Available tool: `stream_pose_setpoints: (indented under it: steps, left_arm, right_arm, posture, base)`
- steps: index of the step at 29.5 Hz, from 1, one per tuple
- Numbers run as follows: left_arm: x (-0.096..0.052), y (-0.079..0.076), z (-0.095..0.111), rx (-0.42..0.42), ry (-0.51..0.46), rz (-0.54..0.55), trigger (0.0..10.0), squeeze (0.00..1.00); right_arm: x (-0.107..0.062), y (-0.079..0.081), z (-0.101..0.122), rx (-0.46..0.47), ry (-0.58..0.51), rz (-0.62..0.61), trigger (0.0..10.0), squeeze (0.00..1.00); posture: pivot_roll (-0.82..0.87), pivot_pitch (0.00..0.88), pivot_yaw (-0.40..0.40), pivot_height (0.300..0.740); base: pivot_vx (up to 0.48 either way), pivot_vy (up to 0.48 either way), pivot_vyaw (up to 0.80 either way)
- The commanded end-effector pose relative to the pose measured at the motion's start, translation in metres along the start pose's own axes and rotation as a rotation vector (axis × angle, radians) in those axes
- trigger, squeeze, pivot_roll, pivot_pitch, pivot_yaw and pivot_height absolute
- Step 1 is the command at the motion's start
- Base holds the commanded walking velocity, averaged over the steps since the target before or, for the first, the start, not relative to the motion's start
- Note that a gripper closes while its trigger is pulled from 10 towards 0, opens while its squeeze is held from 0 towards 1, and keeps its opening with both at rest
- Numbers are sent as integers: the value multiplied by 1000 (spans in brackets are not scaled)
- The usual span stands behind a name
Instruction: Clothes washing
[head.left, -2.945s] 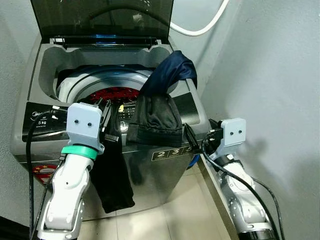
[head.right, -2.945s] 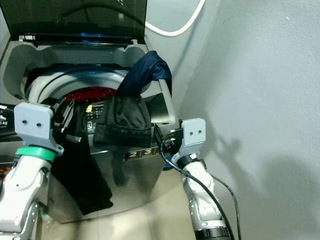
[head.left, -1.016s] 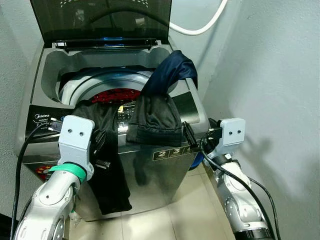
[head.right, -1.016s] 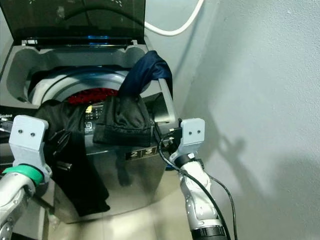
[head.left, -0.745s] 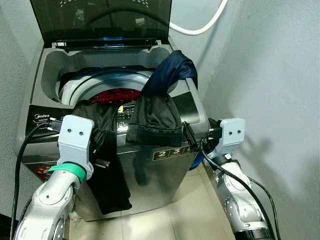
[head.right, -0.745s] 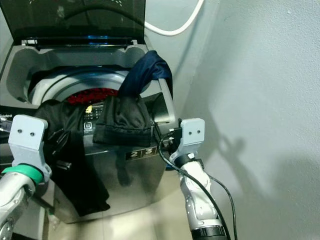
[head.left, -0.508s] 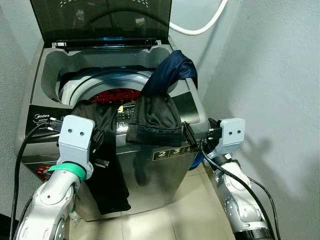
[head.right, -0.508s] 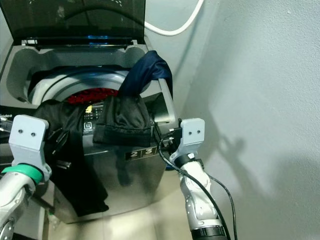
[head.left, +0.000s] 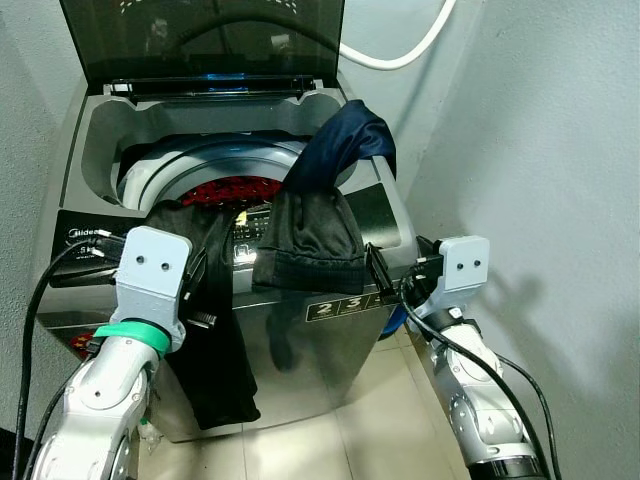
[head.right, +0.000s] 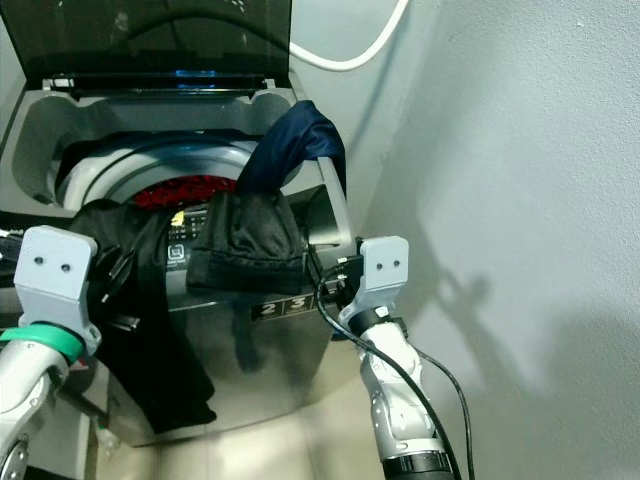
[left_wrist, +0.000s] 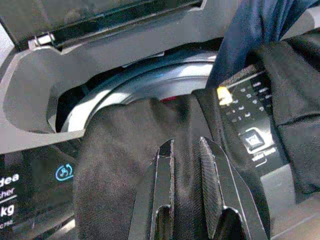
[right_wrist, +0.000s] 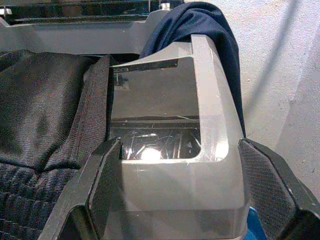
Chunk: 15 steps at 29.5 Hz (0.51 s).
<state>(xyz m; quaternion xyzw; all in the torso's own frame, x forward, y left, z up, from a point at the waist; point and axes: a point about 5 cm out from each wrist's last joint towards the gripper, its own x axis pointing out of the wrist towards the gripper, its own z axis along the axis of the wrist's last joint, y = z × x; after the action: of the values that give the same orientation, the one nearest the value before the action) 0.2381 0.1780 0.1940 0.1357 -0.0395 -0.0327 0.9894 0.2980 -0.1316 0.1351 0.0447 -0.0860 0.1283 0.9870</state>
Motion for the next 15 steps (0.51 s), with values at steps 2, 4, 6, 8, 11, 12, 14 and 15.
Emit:
stream_pose_setpoints:
  steps: [2, 4, 6, 8, 11, 12, 14, 15]
  left_arm:
    - [-5, -3, 2, 3, -13, -8, 10000, 1000]
    - [-6, -4, 2, -1, -21, -9, 10000, 1000]
    - [-5, -3, 7, 28, -66, -2, 10000, 86]
    - [-4, -2, 12, 72, -109, 5, 10000, 0]
    - [-1, 1, 23, 158, -195, 27, 10000, 0]
    - [-1, 1, 23, 158, -195, 27, 10000, 0]
    - [2, 3, 31, 209, -250, 28, 10000, 0]
    - [2, 3, 31, 209, -250, 28, 10000, 0]
  right_arm:
    - [-1, -1, -2, -6, 8, 2, 10000, 0]
    - [0, 0, -2, -6, 8, 3, 10000, 0]
    - [0, 0, -2, -6, 9, 5, 10000, 0]
    - [0, 0, -2, -7, 8, 6, 10000, 0]
    - [1, 0, -2, -7, 6, 7, 10000, 0]
    - [1, 0, -2, -7, 6, 7, 10000, 0]
    - [1, 1, -2, -7, 5, 8, 10000, 0]
    - [1, 1, -2, -7, 5, 8, 10000, 0]
  posture:
    - [106, 0, -7, 740]
    - [106, 0, -7, 740]
    - [107, 0, -10, 740]
    - [107, 0, -10, 740]
    - [107, 0, -10, 740]
    - [107, 0, -10, 740]
    - [107, 0, -10, 740]
    - [107, 0, -10, 740]
  base:
    - [0, 0, 0]
    - [0, 0, 0]
    - [0, 0, 0]
    - [0, 0, 0]
    - [0, 0, 0]
    - [0, 0, 0]
    - [0, 0, 0]
    - [0, 0, 0]
